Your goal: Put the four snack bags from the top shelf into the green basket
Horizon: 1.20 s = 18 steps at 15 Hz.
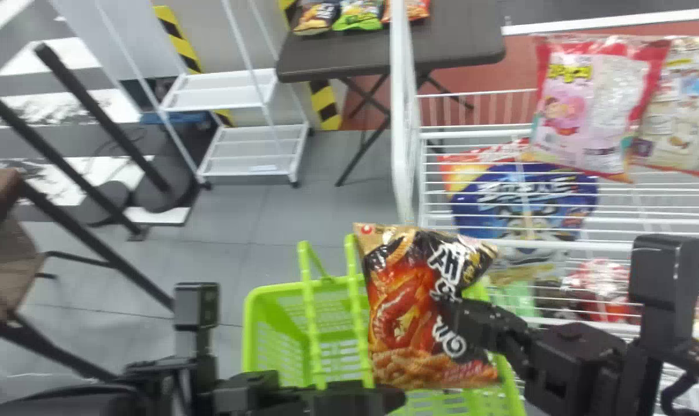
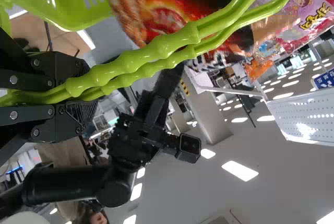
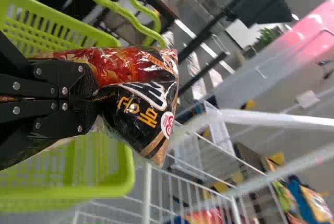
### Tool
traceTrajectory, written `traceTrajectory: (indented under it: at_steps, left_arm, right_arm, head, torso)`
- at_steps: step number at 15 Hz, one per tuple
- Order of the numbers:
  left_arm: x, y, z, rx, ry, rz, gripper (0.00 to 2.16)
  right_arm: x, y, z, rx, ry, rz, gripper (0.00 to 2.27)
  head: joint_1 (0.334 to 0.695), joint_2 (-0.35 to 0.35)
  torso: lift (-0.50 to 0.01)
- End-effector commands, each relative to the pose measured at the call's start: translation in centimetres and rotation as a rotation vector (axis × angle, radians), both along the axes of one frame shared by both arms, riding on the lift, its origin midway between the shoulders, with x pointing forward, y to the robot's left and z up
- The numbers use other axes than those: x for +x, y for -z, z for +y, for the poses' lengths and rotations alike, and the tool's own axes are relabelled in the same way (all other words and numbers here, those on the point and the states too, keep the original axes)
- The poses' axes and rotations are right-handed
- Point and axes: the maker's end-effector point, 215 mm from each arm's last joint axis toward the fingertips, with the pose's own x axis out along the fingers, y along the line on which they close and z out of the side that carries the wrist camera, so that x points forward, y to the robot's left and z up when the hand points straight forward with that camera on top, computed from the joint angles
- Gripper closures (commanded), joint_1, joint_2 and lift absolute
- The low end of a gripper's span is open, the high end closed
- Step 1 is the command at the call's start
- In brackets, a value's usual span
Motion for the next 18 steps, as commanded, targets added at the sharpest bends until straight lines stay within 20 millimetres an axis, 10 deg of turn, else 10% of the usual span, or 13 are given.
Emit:
traceTrajectory:
  at_steps: [1,3,4,5,10,14,18]
  left_arm:
    - [-0.2,-0.1,-0.3,-0.006,0.009,0.006,2.15]
    - [-0.2,-0.1,-0.4,-0.007,0.009,0.008,2.15]
    - [-0.3,-0.1,-0.4,-0.008,0.010,0.008,2.15]
    - [-0.2,-0.1,-0.4,-0.006,0.009,0.010,2.15]
    - [-0.3,-0.1,-0.4,-0.006,0.009,0.017,2.15]
    - [-0.4,-0.1,-0.5,-0.007,0.014,0.019,2.15]
    - [-0.4,-0.1,-0.6,-0.009,0.016,0.020,2.15]
  right_arm:
    - [-1.2,2.3,4.2,-0.041,-0.091,0.038,2.22]
    - [-2.3,5.5,6.2,-0.135,-0.156,0.076,1.54]
    - [-3.6,6.9,7.1,-0.166,-0.207,0.111,0.49]
    - [-4.1,7.5,7.7,-0.181,-0.233,0.123,0.00]
    - [-2.6,5.9,1.8,-0.140,-0.143,0.160,0.06]
    - [7.8,2.7,-11.1,-0.179,0.189,0.022,0.06]
    - [18.2,1.5,-18.3,-0.221,0.392,-0.109,0.06]
  head:
    - [0.695,0.350]
    - [0.695,0.350]
    - [0.695,0.350]
    - [0.695,0.350]
    - [0.695,0.350]
    - [0.695,0.350]
    - [0.695,0.082]
  torso:
    - [0.000]
    - [0.000]
    - [0.000]
    - [0.000]
    - [0.000]
    - [0.000]
    - [0.000]
